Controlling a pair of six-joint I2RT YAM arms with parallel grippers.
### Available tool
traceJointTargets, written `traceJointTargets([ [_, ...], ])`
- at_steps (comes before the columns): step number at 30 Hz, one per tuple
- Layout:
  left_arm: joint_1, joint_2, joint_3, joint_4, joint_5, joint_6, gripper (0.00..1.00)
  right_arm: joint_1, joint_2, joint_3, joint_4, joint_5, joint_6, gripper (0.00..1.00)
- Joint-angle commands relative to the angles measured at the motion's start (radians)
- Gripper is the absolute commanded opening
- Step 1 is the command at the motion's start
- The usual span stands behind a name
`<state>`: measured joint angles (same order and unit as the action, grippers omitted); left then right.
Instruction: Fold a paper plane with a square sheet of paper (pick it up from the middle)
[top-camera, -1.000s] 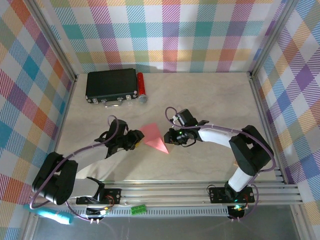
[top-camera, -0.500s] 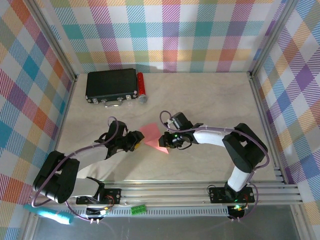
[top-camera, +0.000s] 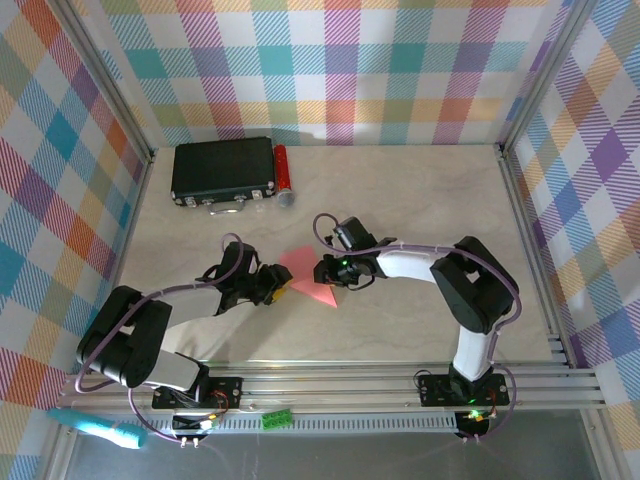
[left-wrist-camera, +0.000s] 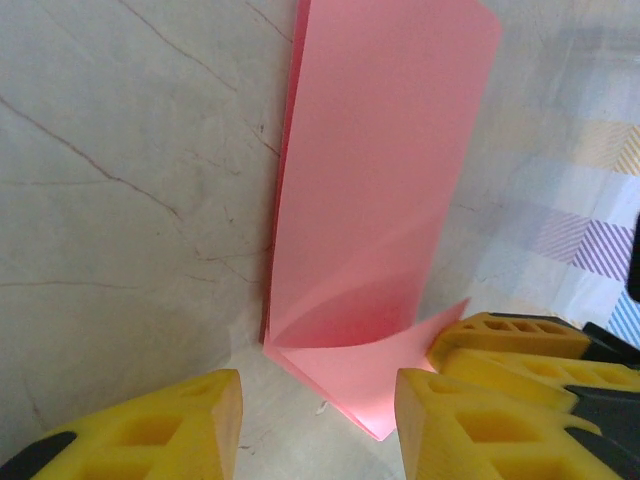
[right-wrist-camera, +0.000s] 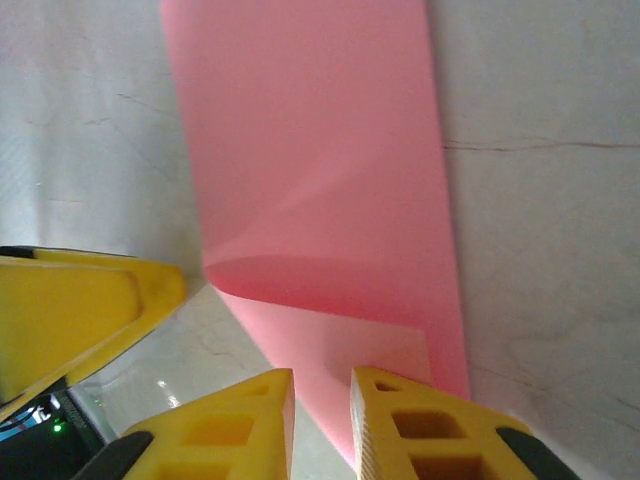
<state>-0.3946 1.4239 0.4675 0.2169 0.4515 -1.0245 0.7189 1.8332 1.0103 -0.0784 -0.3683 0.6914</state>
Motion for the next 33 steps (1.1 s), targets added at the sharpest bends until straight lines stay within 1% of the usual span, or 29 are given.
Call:
traceJointTargets([
  [1,0.008,0.015,0.024,0.032,0.030,0.011,0.44,-0.008,0.027,0.009,-0.016,0.006,0.030,0.24],
  [6,0.007,0.035,0.033,0.040,0.047,0.005,0.44,-0.018,0.047,-0.013,0.013,-0.020,0.063,0.27],
  [9,0.007,0.031,0.031,0.045,0.038,-0.001,0.43,-0.020,0.055,-0.022,0.023,-0.032,0.075,0.27],
  [15,0.005,0.045,0.032,0.044,0.040,-0.004,0.35,-0.026,0.059,-0.037,0.027,-0.035,0.081,0.27],
  [24,0.005,0.075,0.039,0.067,0.044,-0.012,0.34,-0.030,0.067,-0.041,0.029,-0.037,0.077,0.26],
  [28,0.005,0.097,0.042,0.102,0.058,-0.021,0.31,-0.033,0.067,-0.042,0.026,-0.034,0.076,0.26],
  [33,0.006,0.118,0.051,0.120,0.062,-0.025,0.30,-0.036,0.069,-0.044,0.023,-0.032,0.072,0.26],
])
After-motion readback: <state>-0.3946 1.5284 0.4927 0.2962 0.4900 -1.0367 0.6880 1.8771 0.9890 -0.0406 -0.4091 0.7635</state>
